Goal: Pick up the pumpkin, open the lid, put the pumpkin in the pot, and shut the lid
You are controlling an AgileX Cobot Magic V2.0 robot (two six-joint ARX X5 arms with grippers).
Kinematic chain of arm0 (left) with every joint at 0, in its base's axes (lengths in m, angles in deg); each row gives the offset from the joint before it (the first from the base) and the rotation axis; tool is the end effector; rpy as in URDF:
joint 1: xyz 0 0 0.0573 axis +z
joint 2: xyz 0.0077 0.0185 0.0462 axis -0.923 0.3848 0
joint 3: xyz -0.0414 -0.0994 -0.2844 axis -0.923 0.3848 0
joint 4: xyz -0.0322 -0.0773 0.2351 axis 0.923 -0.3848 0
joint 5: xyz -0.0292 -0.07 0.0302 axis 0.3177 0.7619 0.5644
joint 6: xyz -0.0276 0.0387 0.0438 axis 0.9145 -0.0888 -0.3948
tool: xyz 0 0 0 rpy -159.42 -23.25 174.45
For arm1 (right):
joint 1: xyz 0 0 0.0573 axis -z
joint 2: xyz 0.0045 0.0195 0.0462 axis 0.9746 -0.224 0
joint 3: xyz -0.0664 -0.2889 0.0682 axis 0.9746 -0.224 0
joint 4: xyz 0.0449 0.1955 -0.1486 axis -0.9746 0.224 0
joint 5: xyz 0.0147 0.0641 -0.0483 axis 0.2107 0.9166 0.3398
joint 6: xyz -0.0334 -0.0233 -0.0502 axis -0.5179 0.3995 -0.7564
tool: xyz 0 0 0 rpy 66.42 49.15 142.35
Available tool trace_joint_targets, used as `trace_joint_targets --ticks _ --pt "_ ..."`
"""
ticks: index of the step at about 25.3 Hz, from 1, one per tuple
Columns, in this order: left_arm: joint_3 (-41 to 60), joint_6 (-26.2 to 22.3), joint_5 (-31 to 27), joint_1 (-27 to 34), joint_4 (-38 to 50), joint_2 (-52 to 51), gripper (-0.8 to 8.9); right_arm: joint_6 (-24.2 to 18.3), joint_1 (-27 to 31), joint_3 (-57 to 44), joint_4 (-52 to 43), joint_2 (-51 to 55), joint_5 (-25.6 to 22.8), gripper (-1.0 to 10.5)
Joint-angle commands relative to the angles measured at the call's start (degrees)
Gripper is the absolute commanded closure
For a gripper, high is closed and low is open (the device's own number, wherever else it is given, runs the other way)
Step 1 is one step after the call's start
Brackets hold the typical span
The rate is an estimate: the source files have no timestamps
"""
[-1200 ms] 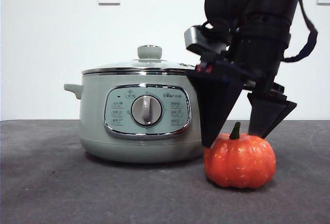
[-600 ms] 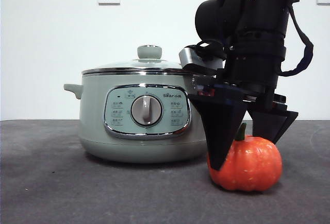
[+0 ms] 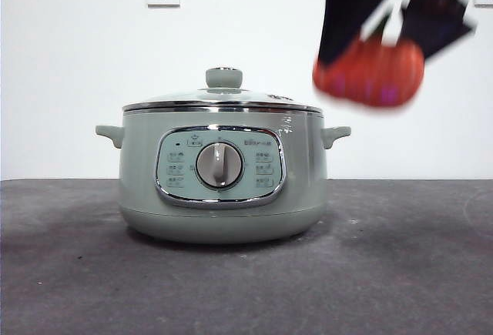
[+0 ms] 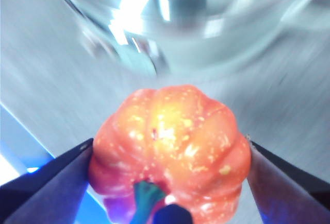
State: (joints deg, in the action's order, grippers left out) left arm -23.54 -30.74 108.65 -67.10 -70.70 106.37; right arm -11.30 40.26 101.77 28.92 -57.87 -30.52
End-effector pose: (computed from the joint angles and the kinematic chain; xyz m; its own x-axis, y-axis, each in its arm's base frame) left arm 0.0870 -0.0334 0.3513 0.5966 -0.7311 -0.3309 0.6310 0.6821 -0.3696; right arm 0.1833 0.1431 0.3297 0.3932 0.4232 -0.8163 -0.6828 0.7290 0.0491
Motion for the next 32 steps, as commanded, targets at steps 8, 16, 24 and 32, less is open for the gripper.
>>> trace_joint_targets --ticks 8,16,24,32 --pt "-13.86 0.44 -14.80 -15.37 10.29 22.29 0.91 0.79 -0.13 -0.15 -4.81 22.12 -0.15 9.6" --pt "-23.21 -3.98 -25.73 -25.14 17.27 39.58 0.91 2.73 -0.13 -0.15 -4.79 24.02 -0.17 9.6" --pt "-23.52 -5.57 -30.45 -27.74 24.52 48.85 0.91 2.69 -0.13 -0.15 -4.81 24.02 -0.15 9.6" --pt "-23.52 -5.57 -31.30 -27.98 27.87 54.80 0.91 2.71 -0.13 -0.15 -4.81 24.02 -0.17 9.6"
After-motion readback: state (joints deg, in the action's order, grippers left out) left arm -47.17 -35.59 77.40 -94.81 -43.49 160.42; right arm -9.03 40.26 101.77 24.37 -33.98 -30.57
